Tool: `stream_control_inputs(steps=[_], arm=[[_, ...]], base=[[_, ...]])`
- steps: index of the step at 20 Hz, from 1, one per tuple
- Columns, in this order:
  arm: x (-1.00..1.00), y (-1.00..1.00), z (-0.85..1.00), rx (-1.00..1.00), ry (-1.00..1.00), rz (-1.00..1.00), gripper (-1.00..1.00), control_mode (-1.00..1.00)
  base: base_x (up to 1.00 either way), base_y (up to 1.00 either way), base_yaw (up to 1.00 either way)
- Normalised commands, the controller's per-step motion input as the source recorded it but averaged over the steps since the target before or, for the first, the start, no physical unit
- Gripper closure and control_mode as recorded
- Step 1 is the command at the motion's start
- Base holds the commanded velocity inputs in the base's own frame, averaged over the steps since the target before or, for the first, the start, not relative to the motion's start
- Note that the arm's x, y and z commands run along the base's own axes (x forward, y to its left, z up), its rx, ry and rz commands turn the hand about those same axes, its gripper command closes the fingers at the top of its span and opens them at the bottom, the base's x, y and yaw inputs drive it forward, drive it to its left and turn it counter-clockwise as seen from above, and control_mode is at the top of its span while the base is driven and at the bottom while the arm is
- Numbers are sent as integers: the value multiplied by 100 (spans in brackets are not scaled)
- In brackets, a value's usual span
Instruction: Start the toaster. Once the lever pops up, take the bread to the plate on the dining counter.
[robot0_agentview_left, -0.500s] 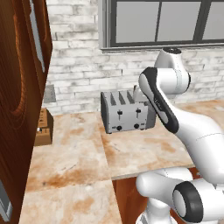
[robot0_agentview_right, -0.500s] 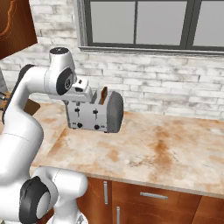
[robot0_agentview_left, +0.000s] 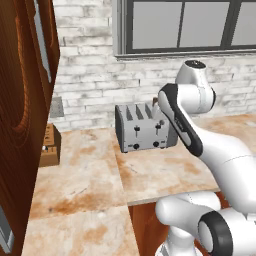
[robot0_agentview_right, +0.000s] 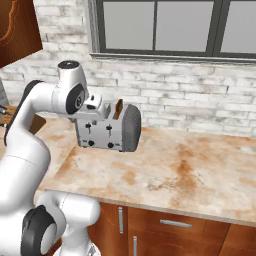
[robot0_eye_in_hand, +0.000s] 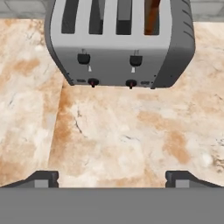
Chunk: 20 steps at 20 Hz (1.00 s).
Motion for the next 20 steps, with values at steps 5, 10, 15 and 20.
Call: stream_control_inputs(steps=[5,10,15,20], arm=[[17,0,-33,0,-5,0,-100,-100],[21,0,-26,0,-8,0,-100,-100],[24,0,-21,0,-8,0,-100,-100],[26,0,-15,0,-3,0,-100,-100]], base=[[0,0,0],[0,0,0],[0,0,0],[0,0,0]])
